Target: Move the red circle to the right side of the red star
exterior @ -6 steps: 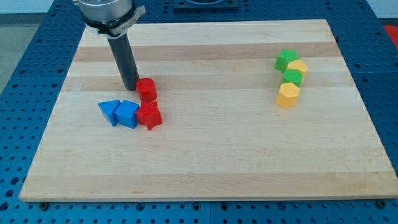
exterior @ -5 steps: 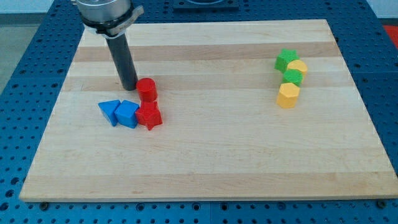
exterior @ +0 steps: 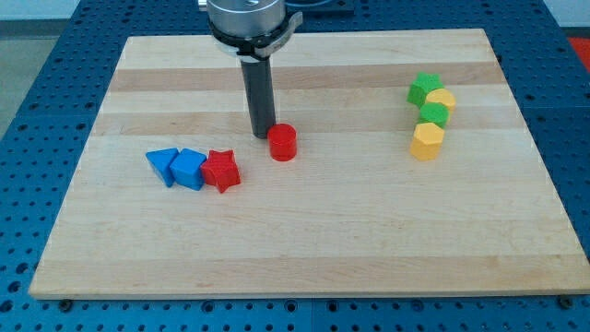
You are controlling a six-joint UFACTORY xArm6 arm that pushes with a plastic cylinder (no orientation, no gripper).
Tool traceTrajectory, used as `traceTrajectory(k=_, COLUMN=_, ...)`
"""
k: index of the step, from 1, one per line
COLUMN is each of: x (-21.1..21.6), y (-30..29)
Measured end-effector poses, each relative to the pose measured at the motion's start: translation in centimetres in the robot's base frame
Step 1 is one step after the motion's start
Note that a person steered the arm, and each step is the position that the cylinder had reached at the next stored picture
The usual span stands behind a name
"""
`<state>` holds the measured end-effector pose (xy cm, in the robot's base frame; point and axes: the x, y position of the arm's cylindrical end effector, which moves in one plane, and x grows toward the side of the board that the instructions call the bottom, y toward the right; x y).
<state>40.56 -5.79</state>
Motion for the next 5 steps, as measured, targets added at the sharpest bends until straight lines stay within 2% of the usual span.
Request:
traceTrajectory(k=2, x=-2.1, y=2.7)
traceTrajectory(k=3, x=-0.9, y=4.0)
traceTrajectory(k=5, x=5.0, y=5.1)
